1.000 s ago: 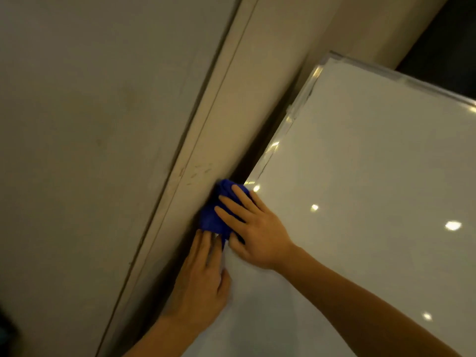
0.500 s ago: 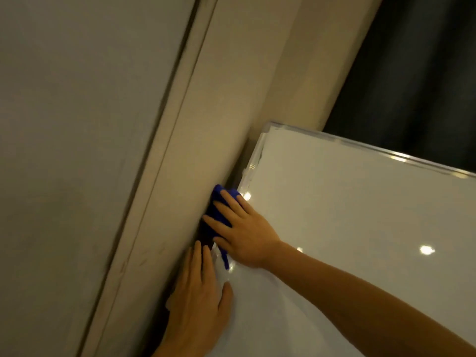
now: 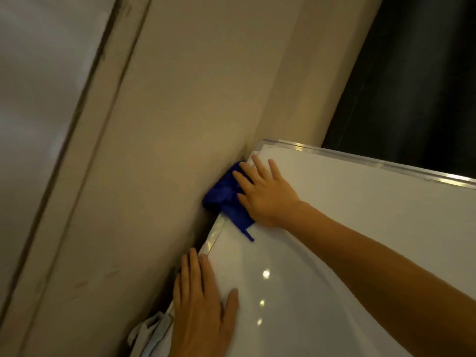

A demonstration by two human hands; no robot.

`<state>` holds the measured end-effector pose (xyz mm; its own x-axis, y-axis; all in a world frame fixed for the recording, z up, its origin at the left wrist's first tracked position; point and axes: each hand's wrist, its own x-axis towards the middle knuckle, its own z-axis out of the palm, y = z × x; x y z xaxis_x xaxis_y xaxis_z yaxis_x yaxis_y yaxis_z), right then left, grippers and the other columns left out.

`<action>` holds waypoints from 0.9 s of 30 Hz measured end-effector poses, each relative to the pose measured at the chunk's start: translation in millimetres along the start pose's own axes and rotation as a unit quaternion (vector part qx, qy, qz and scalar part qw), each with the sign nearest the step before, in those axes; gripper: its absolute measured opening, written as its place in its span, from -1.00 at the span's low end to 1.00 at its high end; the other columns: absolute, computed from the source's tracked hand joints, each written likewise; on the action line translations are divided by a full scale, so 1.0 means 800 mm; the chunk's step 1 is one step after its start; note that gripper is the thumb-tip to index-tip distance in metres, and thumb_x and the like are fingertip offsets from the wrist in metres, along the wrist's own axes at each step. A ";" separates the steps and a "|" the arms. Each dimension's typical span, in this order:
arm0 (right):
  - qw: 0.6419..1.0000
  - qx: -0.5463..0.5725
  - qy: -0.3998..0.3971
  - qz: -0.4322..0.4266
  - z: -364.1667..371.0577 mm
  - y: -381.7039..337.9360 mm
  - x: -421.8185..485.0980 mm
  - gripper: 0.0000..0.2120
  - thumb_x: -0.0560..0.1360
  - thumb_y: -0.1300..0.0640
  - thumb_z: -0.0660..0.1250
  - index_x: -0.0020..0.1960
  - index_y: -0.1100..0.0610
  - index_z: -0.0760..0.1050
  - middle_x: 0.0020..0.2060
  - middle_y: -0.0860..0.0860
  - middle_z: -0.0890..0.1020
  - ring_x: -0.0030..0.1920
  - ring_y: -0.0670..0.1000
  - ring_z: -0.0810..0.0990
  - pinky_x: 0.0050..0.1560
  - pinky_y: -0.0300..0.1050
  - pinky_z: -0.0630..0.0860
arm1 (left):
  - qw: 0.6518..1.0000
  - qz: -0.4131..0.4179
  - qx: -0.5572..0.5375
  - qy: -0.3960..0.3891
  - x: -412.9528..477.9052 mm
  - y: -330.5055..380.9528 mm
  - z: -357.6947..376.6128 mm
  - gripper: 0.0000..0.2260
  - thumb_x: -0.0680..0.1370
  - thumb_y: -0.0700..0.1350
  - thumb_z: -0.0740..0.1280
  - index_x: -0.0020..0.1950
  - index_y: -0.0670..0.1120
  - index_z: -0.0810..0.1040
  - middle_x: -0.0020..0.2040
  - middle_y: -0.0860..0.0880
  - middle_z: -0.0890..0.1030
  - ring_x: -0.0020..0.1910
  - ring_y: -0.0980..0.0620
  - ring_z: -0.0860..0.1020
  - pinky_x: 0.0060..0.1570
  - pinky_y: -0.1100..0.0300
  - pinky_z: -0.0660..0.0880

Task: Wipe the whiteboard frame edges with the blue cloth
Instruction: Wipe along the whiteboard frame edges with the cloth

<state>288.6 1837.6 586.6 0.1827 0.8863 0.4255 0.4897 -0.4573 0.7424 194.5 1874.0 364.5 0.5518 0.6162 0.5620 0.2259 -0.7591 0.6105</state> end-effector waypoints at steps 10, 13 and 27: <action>0.999 0.009 0.010 -0.044 0.030 -0.025 -0.023 -0.36 0.60 -0.29 -0.24 0.59 -0.01 -0.08 0.59 0.06 -0.17 0.54 0.20 -0.32 0.47 0.32 -0.26 | 0.999 -0.035 0.023 -0.010 0.006 0.011 0.016 0.02 0.27 0.50 -0.47 0.52 -0.17 -0.21 0.58 -0.19 -0.10 0.57 -0.14 -0.05 0.50 -0.06 0.09; 0.983 0.071 0.004 -0.169 0.056 -0.080 -0.051 -0.29 0.58 -0.36 -0.14 0.57 0.04 0.09 0.59 0.08 0.06 0.56 0.20 -0.21 0.49 0.28 -0.22 | 0.999 -0.017 0.015 -0.048 0.013 0.010 0.012 -0.06 0.50 0.38 -0.27 0.34 -0.38 0.42 0.36 -0.38 0.44 0.30 -0.38 0.47 0.16 -0.22 0.50; 0.983 -0.044 0.005 -0.180 0.050 -0.006 -0.018 -0.41 0.62 -0.28 -0.17 0.57 -0.05 0.07 0.58 0.00 0.12 0.56 0.17 -0.24 0.50 0.27 -0.21 | 0.995 0.089 0.006 0.049 0.060 0.021 0.009 -0.22 0.51 0.31 0.00 0.36 -0.34 0.43 0.38 -0.33 0.44 0.33 -0.35 0.45 0.24 -0.10 0.46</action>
<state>318.2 1830.0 556.3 0.0035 0.9912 0.1323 0.4449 -0.1200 0.8875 230.5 1889.5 397.4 0.5033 0.4882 0.7130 0.1408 -0.8604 0.4897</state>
